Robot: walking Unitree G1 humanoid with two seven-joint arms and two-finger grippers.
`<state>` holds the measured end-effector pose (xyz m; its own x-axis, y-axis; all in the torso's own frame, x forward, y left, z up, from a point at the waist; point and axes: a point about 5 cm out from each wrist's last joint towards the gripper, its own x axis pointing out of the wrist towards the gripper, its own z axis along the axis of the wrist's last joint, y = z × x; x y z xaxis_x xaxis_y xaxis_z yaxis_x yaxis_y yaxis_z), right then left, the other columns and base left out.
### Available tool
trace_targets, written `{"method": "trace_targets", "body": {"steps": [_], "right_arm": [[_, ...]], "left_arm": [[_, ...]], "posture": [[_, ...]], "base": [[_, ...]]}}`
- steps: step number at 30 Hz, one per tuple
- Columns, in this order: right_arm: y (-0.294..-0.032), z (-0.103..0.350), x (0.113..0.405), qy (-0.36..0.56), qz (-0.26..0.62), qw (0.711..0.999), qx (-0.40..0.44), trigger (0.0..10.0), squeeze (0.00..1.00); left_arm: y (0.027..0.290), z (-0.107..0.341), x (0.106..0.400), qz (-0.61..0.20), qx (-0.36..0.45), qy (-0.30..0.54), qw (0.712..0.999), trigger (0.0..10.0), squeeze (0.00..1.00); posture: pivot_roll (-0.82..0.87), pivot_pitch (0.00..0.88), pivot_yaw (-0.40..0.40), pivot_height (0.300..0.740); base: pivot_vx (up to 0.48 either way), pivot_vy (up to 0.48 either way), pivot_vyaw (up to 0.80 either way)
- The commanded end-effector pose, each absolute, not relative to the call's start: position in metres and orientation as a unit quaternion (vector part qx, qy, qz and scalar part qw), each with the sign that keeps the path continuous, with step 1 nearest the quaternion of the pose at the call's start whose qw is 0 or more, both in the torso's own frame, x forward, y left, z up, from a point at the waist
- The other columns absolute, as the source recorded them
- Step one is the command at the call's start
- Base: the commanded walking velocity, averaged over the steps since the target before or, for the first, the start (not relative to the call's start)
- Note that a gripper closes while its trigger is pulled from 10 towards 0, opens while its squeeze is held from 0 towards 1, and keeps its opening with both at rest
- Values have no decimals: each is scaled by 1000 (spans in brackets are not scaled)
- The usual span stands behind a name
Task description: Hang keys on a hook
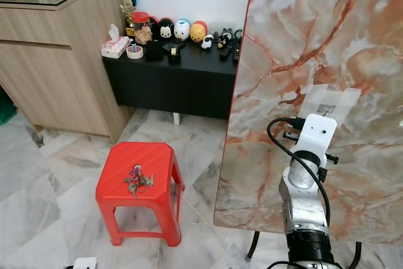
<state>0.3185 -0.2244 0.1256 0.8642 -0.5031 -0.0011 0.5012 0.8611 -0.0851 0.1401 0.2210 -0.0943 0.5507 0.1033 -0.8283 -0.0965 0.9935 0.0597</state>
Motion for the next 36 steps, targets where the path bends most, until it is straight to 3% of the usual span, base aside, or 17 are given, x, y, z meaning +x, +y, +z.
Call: {"method": "trace_targets", "body": {"steps": [1,4,5,6,7,11,17,23,26,33,36], "right_arm": [[-219,123,318,15,-246,969,-33,10000,1000],[-214,126,316,-4,-213,977,-20,10000,1000],[-211,126,314,-9,-194,981,-23,10000,129],[-209,126,313,-10,-186,982,-24,10000,129],[-207,125,309,-13,-166,986,-27,10000,0],[-203,116,290,-13,-123,992,-37,10000,0],[-218,79,252,77,-134,987,-53,10000,0],[-239,0,223,288,-164,943,34,10000,0],[-245,-31,208,347,-177,919,54,10000,0],[-200,-80,179,465,-48,883,39,10000,0],[-194,-87,169,486,-30,872,43,10000,0]], "left_arm": [[220,-95,140,56,6,477,877,10000,0],[222,-95,139,57,7,478,877,10000,0],[224,-95,138,58,7,479,876,10000,0],[225,-95,137,58,7,479,876,10000,0],[227,-95,135,60,8,480,875,10000,0],[235,-96,126,65,9,486,872,10000,0],[241,-97,119,65,12,491,868,10000,0],[232,-100,113,53,16,497,866,10000,0],[227,-101,114,50,16,497,866,10000,0],[225,-101,117,46,19,495,867,10000,0],[226,-100,117,52,15,493,868,10000,0]], "posture": [[15,0,-60,740],[12,0,-62,740],[12,0,-64,740],[12,0,-64,740],[10,0,-67,740],[9,0,-70,740],[-3,0,-65,740],[-24,0,-48,740],[-24,0,-43,740],[-11,0,-28,740],[1,0,-32,740]], "base": [[0,0,0],[0,0,0],[0,0,0],[0,0,0],[0,0,0],[0,0,0],[0,0,0],[0,0,0],[0,0,0],[0,0,0],[0,0,0]]}}
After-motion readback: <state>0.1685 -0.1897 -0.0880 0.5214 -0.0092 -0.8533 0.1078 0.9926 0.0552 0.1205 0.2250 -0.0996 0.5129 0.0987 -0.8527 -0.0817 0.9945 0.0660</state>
